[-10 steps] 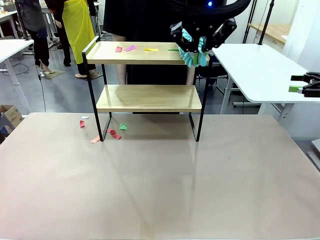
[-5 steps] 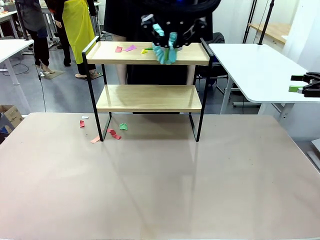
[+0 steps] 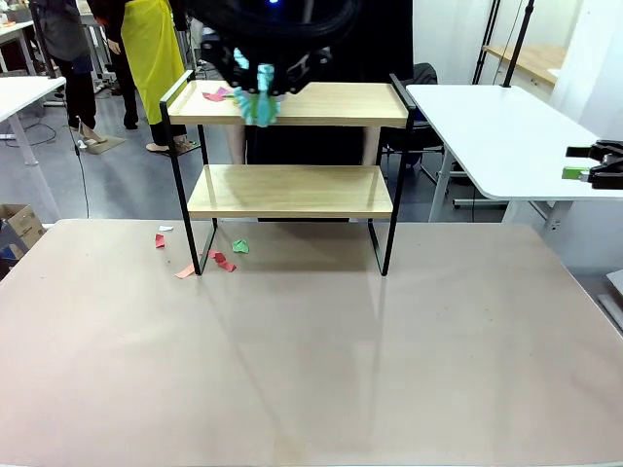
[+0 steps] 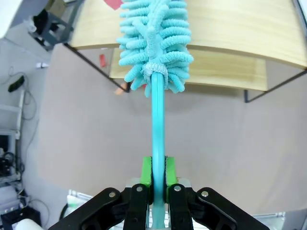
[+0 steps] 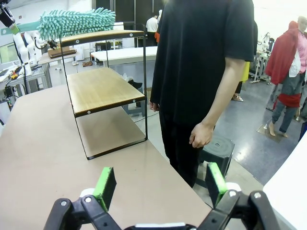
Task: Clean the shelf.
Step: Clean the specific section of the Shelf indicated by the human with the Duster.
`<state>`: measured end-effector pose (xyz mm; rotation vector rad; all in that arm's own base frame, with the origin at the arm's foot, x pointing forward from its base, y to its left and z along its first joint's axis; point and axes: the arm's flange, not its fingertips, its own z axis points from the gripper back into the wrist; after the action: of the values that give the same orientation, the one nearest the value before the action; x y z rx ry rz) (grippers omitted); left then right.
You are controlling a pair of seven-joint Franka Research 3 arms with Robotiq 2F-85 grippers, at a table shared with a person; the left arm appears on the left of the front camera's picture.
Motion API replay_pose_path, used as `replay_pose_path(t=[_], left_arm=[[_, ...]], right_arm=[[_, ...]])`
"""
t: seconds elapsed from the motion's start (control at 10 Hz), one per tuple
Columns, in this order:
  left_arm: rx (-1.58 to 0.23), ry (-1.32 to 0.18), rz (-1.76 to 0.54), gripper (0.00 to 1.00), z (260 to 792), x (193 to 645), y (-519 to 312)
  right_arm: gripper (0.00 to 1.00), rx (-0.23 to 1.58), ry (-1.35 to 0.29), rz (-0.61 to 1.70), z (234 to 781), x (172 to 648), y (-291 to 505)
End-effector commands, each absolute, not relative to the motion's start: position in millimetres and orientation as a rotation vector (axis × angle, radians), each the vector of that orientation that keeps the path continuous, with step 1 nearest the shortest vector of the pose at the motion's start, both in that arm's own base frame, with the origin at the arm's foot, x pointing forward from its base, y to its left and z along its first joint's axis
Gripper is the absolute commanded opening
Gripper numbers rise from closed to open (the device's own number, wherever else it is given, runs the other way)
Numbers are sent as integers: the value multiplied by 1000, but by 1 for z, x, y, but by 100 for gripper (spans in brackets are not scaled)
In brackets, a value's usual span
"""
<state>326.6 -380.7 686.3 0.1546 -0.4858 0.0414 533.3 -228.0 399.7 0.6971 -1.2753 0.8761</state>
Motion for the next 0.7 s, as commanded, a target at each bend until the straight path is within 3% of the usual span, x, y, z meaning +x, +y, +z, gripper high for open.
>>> replay_pose_path(t=[0.0, 0.4, 0.6], left_arm=[[219, -531, 20, 13, 680, 314, -345], [410, -598, 11, 13, 695, 289, -289], [406, -707, 34, 13, 730, 268, -280]], right_arm=[[100, 693, -1279, 879, 403, 534, -226], [100, 693, -1279, 879, 403, 534, -226], [100, 693, -1279, 879, 403, 534, -226]])
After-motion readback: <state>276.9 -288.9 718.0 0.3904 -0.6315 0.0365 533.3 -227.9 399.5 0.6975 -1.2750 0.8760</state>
